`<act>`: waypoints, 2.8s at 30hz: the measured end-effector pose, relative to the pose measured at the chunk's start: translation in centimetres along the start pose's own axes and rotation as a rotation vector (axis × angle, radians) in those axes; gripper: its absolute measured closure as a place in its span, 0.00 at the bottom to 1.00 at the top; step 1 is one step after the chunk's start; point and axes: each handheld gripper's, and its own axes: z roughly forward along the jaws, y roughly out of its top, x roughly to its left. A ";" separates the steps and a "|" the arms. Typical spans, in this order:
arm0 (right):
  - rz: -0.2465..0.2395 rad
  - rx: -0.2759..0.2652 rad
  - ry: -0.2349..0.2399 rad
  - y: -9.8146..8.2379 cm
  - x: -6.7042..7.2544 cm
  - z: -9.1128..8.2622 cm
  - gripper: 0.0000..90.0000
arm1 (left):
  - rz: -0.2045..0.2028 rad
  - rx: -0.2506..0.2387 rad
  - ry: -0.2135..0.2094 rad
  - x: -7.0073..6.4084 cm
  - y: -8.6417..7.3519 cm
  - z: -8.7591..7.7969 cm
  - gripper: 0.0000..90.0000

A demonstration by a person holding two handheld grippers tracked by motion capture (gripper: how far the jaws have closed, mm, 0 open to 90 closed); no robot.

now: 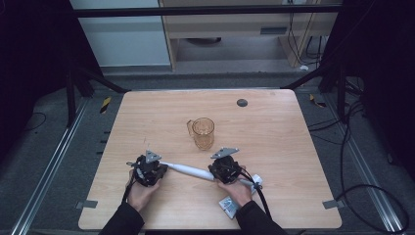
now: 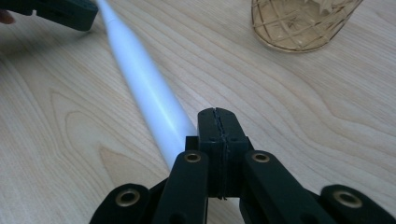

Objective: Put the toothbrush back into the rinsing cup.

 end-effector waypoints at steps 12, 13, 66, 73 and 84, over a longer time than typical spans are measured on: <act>-0.022 0.004 0.035 -0.3 1.4 0.1 1.00 | -0.013 -0.012 0.001 0.2 0.0 -0.3 0.99; -0.022 0.004 0.035 -0.3 1.4 0.1 1.00 | -0.015 -0.012 0.001 0.2 0.0 -0.4 0.99; 0.091 -0.287 -0.215 -3.7 -7.1 -10.6 0.67 | -0.034 -0.130 -0.029 -2.4 2.2 -1.8 0.74; 0.168 -0.299 -0.311 -8.2 -10.7 -13.4 0.53 | -0.014 -0.103 -0.013 -4.1 2.9 -0.5 0.59; 0.166 -0.273 -0.364 -9.8 -11.9 -13.5 0.49 | 0.017 -0.042 0.012 -6.5 3.6 2.0 0.52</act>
